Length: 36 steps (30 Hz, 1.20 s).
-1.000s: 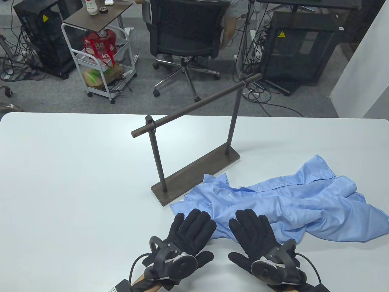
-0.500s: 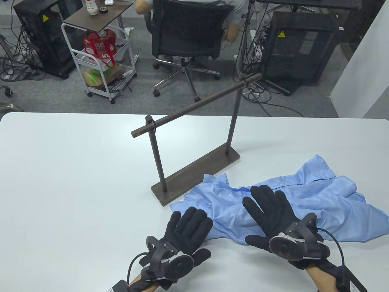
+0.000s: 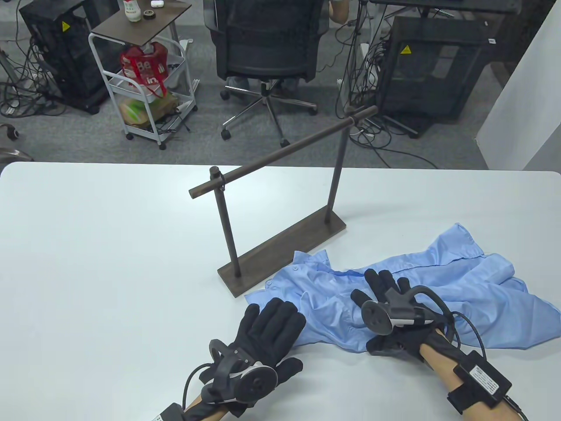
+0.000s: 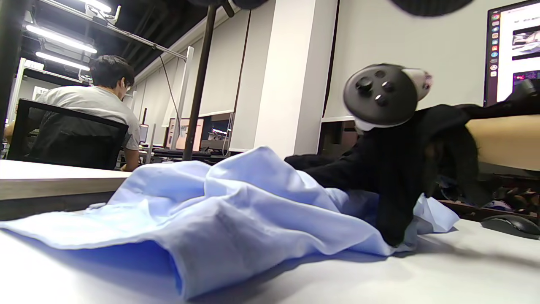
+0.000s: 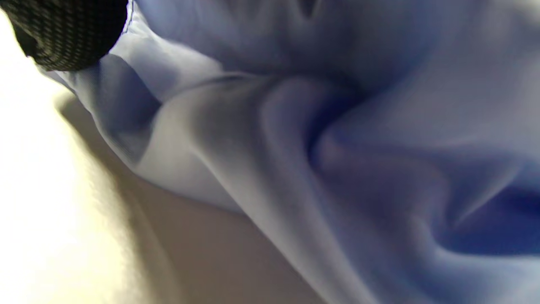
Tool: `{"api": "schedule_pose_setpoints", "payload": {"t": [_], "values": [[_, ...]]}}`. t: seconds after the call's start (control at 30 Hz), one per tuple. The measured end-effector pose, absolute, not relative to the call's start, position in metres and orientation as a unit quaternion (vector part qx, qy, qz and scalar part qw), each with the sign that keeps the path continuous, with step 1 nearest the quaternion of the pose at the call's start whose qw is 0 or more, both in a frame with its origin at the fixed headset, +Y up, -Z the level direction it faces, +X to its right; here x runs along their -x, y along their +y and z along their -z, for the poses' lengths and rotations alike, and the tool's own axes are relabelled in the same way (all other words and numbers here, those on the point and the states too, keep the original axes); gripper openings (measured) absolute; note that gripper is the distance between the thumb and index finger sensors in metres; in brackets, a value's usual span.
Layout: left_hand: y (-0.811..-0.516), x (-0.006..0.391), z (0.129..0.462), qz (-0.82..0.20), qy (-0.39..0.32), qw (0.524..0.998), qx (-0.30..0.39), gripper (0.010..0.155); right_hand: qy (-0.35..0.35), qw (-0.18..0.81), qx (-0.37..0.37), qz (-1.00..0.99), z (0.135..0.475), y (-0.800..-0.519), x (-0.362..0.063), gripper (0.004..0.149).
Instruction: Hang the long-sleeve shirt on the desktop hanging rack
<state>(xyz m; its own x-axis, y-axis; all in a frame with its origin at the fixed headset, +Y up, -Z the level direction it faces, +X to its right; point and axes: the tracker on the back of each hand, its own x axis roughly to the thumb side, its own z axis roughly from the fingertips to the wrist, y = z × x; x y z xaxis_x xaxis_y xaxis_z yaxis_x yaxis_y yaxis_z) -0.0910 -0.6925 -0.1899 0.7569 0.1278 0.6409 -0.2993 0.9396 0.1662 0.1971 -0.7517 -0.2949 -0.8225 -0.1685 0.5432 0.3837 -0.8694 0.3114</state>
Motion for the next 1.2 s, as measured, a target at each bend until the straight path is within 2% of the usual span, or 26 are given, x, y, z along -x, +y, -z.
{"api": "schedule_pose_setpoints", "payload": {"t": [0.2, 0.3, 0.5, 0.73, 1.2], "values": [[-0.698, 0.086, 0.190, -0.104, -0.340, 0.927, -0.118, 0.087, -0.216, 0.078, 0.256, 0.939, 0.311, -0.764, -0.200, 0.098], [-0.698, 0.084, 0.189, -0.104, -0.342, 0.926, -0.118, 0.088, -0.214, 0.099, 0.240, 0.942, 0.314, -0.760, -0.198, 0.093], [-0.698, 0.083, 0.188, -0.100, -0.344, 0.926, -0.118, 0.088, -0.157, 0.108, 0.252, 0.949, 0.306, -0.757, -0.193, 0.082], [-0.698, 0.081, 0.187, -0.097, -0.345, 0.927, -0.114, 0.088, -0.111, 0.126, 0.254, 0.952, 0.297, -0.754, -0.185, 0.077], [-0.698, 0.080, 0.187, -0.096, -0.345, 0.927, -0.113, 0.088, -0.081, 0.134, 0.263, 0.952, 0.293, -0.755, -0.177, 0.061]]}}
